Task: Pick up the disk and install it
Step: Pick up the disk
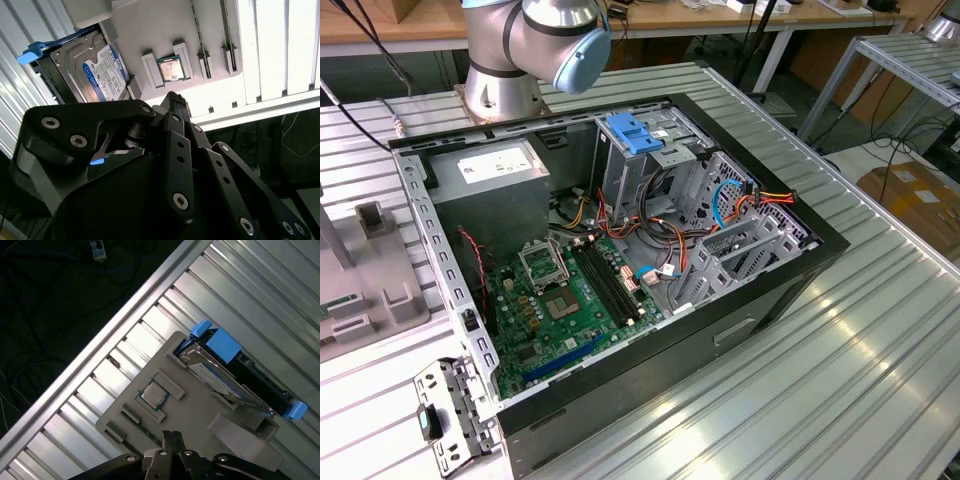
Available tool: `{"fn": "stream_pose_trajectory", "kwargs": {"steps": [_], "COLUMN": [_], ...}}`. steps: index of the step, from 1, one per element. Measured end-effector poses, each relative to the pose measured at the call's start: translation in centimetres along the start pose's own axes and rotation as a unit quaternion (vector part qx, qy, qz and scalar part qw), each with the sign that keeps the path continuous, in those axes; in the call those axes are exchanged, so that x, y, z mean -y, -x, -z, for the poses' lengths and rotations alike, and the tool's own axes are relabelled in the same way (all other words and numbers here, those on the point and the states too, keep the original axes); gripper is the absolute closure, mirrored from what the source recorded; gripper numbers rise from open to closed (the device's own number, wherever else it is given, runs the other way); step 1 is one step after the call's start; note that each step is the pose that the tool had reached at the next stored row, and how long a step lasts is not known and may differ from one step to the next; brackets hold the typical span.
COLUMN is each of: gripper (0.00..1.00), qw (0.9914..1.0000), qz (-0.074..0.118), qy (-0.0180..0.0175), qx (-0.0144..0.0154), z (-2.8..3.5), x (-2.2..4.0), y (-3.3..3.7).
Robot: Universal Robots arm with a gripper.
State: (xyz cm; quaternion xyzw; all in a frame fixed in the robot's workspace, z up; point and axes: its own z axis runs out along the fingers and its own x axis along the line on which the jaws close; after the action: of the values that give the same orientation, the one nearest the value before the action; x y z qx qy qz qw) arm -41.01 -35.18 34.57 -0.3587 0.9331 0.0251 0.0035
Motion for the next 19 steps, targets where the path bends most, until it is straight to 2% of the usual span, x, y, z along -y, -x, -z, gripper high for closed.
{"fn": "stream_pose_trajectory", "kwargs": {"steps": [7,13,19], "gripper": [0.89,0.89,0.89], "qw": [0.99962,0.99891,0.99728], "qz": [0.028,0.047,0.074], "qy": [0.0007,0.0011,0.0018], "qx": [-0.0012,-0.0020,-0.0033], "z": [0.00,0.00,0.00], "x": [0.00,0.00,0.00], "y": [0.00,0.00,0.00]}}
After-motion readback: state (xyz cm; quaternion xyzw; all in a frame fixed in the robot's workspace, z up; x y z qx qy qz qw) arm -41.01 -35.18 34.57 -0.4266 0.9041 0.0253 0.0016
